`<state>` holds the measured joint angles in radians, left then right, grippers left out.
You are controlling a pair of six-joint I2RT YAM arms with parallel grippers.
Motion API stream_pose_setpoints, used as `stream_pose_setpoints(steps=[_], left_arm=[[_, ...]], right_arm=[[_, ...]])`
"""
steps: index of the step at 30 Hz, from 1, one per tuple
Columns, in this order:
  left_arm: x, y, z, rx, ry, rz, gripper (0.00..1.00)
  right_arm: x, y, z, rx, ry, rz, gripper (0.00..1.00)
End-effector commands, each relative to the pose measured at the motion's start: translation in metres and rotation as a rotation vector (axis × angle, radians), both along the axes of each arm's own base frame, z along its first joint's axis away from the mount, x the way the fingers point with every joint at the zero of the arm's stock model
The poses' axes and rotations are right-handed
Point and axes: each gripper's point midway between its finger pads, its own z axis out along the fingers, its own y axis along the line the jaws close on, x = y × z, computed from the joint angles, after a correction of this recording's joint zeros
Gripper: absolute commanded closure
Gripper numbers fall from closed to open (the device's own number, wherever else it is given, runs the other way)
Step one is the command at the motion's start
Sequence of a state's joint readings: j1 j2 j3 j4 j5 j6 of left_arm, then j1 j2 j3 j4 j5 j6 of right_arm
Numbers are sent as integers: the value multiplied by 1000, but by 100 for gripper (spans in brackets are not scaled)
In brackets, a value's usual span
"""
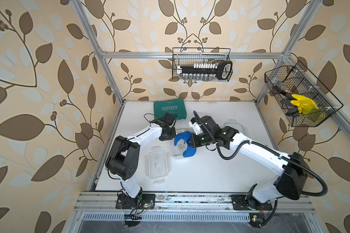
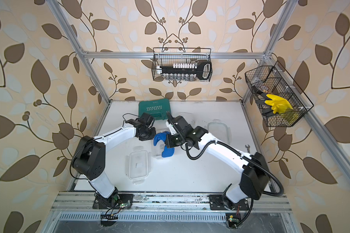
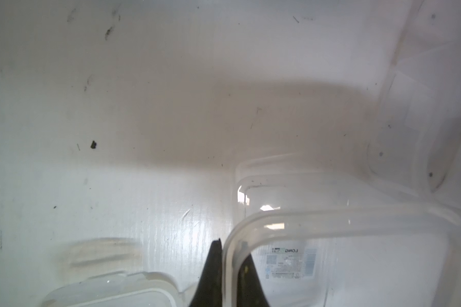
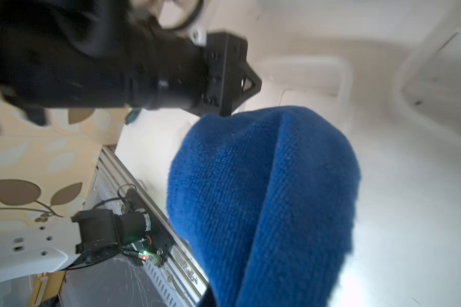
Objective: Wipe the insides of the lunch boxes
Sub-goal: Wipe the dirt inside the lunch box, then place the cleaning item at the center of the board.
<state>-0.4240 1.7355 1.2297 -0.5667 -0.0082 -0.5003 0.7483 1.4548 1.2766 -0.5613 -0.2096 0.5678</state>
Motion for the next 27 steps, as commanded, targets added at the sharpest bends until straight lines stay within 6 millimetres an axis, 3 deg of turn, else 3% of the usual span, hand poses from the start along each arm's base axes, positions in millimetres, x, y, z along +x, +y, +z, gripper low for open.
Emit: stream_pose_setpoints(steps=[1, 4, 8, 14, 17, 18, 19, 21, 24, 26, 27], left_arm=[[12, -3, 11, 2, -29, -14, 100], [13, -6, 14, -13, -33, -19, 100], [13, -7, 19, -25, -45, -21, 95], [12, -6, 29, -30, -68, -19, 74], [11, -4, 33, -23, -75, -13, 67], [11, -2, 35, -19, -78, -10, 64], [10, -2, 36, -19, -83, -7, 63], [9, 1, 42, -20, -102, 3, 58], [6, 5, 55, -27, -144, 18, 46], [4, 9, 64, -26, -174, 29, 30], [3, 12, 68, -22, -188, 35, 22]], right_arm=[[1, -48, 6, -78, -34, -98, 100], [4, -104, -3, -188, -9, -199, 100], [5, -169, -45, -361, 59, -322, 100], [-3, -174, -112, -377, 164, -298, 100], [-2, -174, -131, -380, 164, -291, 71], [-3, -170, -135, -366, 164, -276, 51], [-3, -168, -135, -355, 161, -266, 39], [-4, -167, -131, -346, 147, -253, 23], [-5, -172, -112, -342, 80, -253, 11], [-5, -176, -93, -338, 25, -264, 2], [-6, -177, -84, -330, 2, -265, 2]])
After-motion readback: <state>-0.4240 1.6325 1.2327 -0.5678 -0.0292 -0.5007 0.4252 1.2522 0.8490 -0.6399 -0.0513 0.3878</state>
